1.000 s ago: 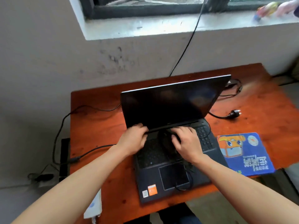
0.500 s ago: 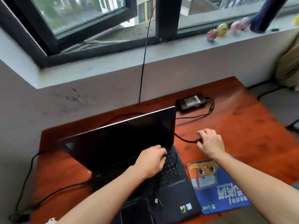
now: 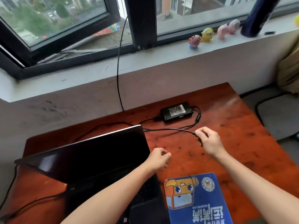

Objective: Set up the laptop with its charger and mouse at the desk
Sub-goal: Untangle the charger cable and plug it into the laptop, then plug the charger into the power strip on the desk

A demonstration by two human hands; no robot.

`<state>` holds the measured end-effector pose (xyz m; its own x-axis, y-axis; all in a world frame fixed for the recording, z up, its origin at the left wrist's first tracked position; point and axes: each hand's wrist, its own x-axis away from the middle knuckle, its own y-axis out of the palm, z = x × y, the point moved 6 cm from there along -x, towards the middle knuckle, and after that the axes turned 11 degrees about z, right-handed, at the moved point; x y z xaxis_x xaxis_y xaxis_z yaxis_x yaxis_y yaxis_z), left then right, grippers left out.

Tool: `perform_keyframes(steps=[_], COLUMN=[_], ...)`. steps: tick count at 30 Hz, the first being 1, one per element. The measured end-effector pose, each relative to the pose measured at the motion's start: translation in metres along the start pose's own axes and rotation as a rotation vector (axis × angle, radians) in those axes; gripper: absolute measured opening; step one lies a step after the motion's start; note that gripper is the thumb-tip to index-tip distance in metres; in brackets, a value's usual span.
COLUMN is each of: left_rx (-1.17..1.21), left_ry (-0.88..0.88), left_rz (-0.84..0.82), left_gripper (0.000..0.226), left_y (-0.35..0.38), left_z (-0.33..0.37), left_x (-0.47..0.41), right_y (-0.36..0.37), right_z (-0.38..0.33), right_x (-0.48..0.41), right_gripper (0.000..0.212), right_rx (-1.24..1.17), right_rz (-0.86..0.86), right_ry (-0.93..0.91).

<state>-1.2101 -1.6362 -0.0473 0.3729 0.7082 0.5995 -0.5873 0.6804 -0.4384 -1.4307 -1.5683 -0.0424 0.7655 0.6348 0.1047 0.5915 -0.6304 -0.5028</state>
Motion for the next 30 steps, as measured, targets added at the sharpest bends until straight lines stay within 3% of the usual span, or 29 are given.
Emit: perform_keyframes(steps=[2,5,8,11,16,19,25,30], left_rx=[0.304,0.811,1.240,1.423,1.374,1.265,0.913,0.586], left_ry=[-0.132,-0.264,-0.293,-0.209,-0.068,-0.110,-0.072,0.076], left_rz=[-0.009,0.017,0.073,0.090,0.168,0.203,0.247,0.311], left_gripper=[0.027,0.034,0.040,0.025,0.022,0.029,0.034,0.032], left_y=[0.004,-0.003,-0.033,-0.082,-0.167,-0.202,-0.259,-0.312], left_z=[0.025,0.070,0.113,0.152,0.190,0.189,0.176,0.183], left_x=[-0.006,-0.018,-0.028,-0.030,-0.026,-0.024,-0.002,0.022], right_y=[-0.019,-0.040,-0.055,-0.068,-0.045,-0.014,0.049,0.093], right_z=[-0.031,-0.075,-0.103,-0.114,-0.132,-0.140,-0.162,-0.192], right_x=[-0.014,-0.029,-0.039,-0.049,-0.050,-0.044,-0.014,0.005], right_gripper=[0.031,0.031,0.032,0.034,0.028,0.018,0.006,0.017], right_rx=[-0.282,-0.505,-0.638,-0.673,-0.538,-0.424,-0.277,-0.271], right_rz=[0.049,0.033,0.004,0.033,-0.129,-0.261,-0.557,-0.736], right_ry=[0.083,0.078,0.079,0.081,0.014,0.009,-0.041,-0.062])
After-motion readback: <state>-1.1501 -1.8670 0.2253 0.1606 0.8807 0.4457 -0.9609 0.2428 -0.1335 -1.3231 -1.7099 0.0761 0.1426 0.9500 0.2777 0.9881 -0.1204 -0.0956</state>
